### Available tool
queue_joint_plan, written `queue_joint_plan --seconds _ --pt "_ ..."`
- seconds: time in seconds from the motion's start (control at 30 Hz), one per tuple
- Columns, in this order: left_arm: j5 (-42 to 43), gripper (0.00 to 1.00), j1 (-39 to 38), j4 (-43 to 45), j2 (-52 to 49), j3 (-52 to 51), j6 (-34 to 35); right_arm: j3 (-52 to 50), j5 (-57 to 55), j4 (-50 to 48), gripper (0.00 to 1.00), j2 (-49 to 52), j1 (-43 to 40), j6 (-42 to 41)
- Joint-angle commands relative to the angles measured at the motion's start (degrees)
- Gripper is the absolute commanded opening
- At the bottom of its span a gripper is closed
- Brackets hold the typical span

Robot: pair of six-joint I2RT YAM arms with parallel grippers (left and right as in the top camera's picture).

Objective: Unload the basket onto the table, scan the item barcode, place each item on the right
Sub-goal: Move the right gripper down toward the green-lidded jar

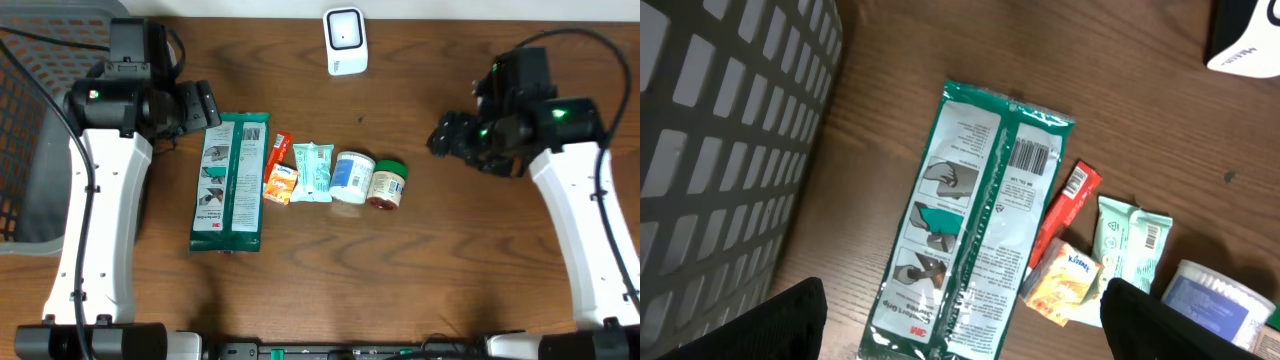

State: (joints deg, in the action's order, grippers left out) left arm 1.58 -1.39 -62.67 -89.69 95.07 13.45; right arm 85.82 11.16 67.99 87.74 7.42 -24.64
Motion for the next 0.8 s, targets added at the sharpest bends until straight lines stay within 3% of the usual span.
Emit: queue_joint_plan --seconds 0.0,0.47,0.67,0.77 --pt "0.42 0.87 0.2 -0.09 -0.44 -0.09 -0.31 -6.38 2.05 -5.05 0.8 0.15 0.68 -2.6" --pt "0.42 0.87 0.2 -0.11 -0.44 -0.09 -0.33 -26.99 5.42 -33.62 0.8 1.55 3.19 -8.13" --pt "0.42 0.87 0.2 -0.09 -0.44 -0.09 -0.31 -27.69 5.35 -38.58 0.79 6.64 4.68 -9.09" --pt "0.42 0.87 0.2 -0.09 -0.44 -0.09 -0.33 -24.0 5.4 -35.43 0.79 8.76 4.24 -9.86"
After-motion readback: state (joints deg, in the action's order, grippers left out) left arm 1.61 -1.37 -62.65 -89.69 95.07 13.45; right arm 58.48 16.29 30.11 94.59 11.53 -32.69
